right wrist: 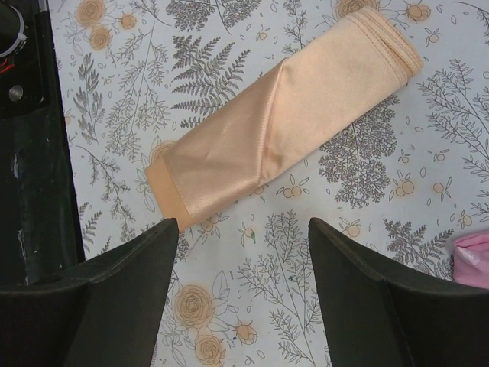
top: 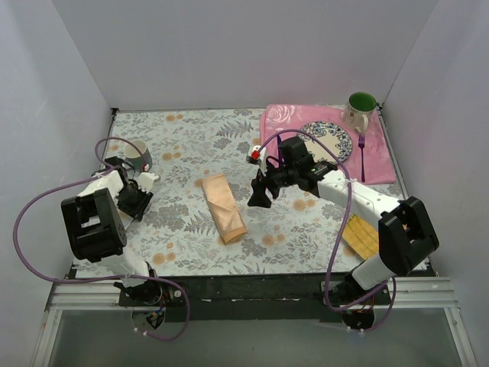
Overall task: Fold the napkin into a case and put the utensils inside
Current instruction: Pick up the fork from the corner of the board, then insert the fork into the folded napkin.
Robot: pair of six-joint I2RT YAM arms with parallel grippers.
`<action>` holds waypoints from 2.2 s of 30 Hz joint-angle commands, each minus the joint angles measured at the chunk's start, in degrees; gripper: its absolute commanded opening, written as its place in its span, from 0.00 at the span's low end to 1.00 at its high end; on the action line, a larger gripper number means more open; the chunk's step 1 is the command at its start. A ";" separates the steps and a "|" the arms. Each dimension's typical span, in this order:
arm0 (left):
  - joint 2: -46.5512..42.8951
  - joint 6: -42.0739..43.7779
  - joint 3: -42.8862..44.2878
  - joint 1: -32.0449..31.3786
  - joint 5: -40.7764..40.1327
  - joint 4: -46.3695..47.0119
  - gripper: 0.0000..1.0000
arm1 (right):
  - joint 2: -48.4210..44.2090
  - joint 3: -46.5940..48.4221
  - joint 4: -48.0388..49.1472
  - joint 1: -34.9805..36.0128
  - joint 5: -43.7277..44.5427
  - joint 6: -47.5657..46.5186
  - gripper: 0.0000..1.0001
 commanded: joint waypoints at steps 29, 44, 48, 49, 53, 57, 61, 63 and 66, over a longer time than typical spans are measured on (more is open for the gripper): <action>13.32 -95.10 39.95 -39.99 -11.53 -0.85 0.00 | -6.34 -10.18 3.29 -0.91 6.47 3.64 0.77; 10.07 -95.37 28.34 -40.87 -13.28 1.61 0.00 | -5.90 -10.01 3.64 -1.00 5.59 4.78 0.77; 9.28 -95.29 25.10 -41.14 -12.93 2.49 0.00 | -5.20 -9.66 3.55 -0.91 5.24 4.69 0.77; 9.27 -95.29 24.57 -41.14 -13.02 2.58 0.00 | -5.11 -9.57 3.46 -1.00 5.24 4.69 0.77; 8.75 -95.37 23.42 -41.49 -12.67 3.19 0.00 | -5.20 -9.57 3.46 -1.00 5.07 4.69 0.77; 9.36 -95.55 23.68 -41.58 -12.93 4.07 0.00 | -4.93 -9.48 3.11 -0.91 4.72 4.69 0.77; 10.06 -95.38 26.93 -41.58 -15.21 3.90 0.00 | -4.67 -9.22 2.58 -1.00 4.54 4.34 0.77; 10.15 -95.11 27.90 -41.58 -16.27 3.72 0.00 | -4.67 -9.13 2.49 -0.91 4.36 4.16 0.77; 10.15 -94.67 27.38 -41.58 -17.67 3.90 0.00 | -4.49 -9.13 2.58 -0.91 4.10 4.16 0.77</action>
